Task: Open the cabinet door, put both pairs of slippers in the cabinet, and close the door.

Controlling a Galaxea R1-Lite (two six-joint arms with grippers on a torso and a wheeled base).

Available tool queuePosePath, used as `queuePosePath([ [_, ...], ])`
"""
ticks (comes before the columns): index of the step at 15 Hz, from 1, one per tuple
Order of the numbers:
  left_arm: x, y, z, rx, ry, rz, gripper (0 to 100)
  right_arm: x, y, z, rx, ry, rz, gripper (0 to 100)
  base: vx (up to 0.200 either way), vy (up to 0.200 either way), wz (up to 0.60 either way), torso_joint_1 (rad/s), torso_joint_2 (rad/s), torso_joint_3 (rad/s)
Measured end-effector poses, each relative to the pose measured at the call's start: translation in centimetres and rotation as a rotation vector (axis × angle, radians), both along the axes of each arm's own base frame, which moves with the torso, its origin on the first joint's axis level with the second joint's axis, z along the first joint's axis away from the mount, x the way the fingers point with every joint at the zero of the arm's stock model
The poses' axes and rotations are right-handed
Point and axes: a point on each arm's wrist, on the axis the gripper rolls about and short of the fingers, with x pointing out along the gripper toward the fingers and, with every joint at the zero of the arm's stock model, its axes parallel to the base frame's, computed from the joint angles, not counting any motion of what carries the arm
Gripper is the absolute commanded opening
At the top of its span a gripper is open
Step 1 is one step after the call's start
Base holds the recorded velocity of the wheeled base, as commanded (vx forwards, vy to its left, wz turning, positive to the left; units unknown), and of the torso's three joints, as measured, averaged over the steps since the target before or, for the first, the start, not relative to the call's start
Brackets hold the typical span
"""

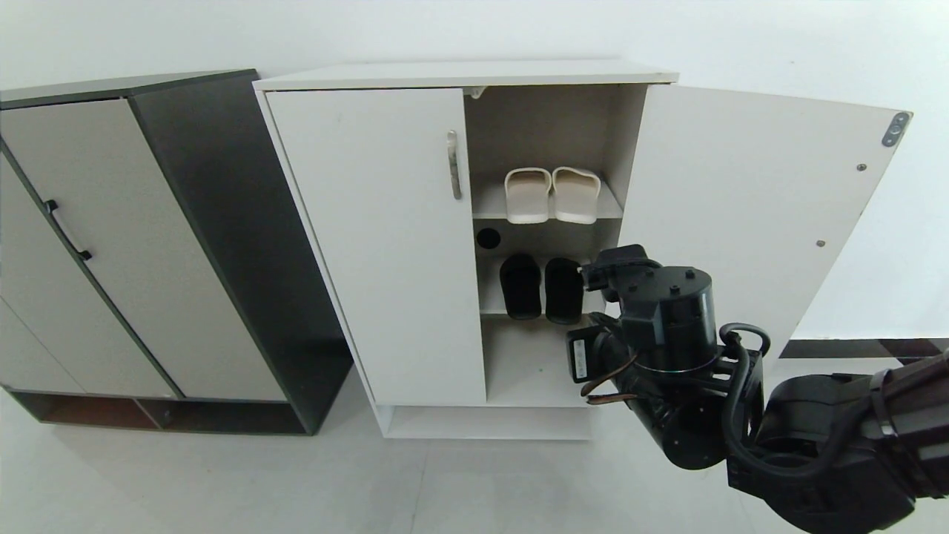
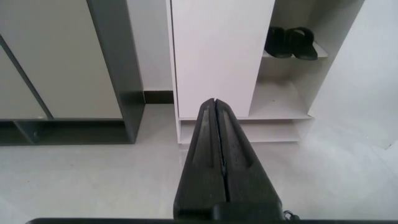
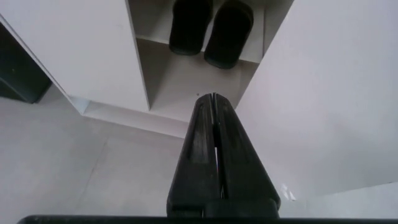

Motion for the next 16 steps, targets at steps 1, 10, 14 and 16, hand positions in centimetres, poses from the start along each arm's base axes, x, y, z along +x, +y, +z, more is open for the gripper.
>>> queuePosePath([
  [1,0.0,0.0,0.0,0.0,0.0,0.0,0,0.0,-0.1,0.0,-0.001,0.001,-0.002,0,0.0,0.0,0.0,0.0,0.0,0.0],
  [10,0.0,0.0,0.0,0.0,-0.001,0.001,0,0.7,0.0,1.0,0.091,-0.09,-0.015,0,0.0,0.0,0.0,0.032,-0.31,-0.285],
  [14,0.0,0.0,0.0,0.0,0.0,0.0,0,1.1,-0.2,0.6,0.079,-0.084,-0.025,0,0.0,0.0,0.0,0.124,-0.47,-0.343],
  [16,0.0,0.0,0.0,0.001,0.0,0.0,0,1.2,-0.1,0.4,0.075,-0.08,-0.027,0,0.0,0.0,0.0,0.146,-0.46,-0.315],
])
